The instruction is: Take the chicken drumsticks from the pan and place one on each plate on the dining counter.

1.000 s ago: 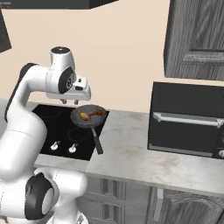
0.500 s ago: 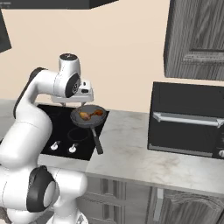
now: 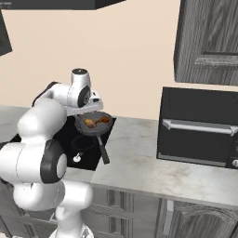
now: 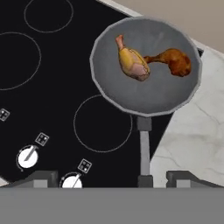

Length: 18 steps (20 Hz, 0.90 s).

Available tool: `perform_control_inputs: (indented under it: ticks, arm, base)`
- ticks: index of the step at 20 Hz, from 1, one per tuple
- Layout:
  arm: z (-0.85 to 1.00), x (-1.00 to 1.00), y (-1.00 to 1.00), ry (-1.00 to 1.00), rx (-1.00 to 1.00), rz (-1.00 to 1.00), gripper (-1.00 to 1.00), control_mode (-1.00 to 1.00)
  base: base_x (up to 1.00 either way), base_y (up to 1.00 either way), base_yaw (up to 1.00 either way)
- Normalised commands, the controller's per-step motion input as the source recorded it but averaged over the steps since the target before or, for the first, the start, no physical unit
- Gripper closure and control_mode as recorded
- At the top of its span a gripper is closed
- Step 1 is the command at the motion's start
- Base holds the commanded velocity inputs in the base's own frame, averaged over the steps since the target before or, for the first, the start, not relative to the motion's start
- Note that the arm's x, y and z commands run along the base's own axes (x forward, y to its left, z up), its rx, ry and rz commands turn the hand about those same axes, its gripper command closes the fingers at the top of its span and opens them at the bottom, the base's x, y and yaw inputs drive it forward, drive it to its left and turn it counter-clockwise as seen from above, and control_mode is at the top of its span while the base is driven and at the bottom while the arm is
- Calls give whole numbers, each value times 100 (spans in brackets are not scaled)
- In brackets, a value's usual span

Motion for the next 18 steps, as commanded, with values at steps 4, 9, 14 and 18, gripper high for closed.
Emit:
perform_control_inputs:
  ticks: [4,9,14,18]
  arm:
    - [-60,89,16,0,0,7,-100,-100]
    - [-51,86,23,0,0,6,-100,-100]
    - [-54,63,47,6,-1,1,-100,-100]
    - [-66,55,13,1,0,0,-100,-100]
  base:
    - [0,0,0]
    - [0,0,0]
    - [0,0,0]
    - [0,0,0]
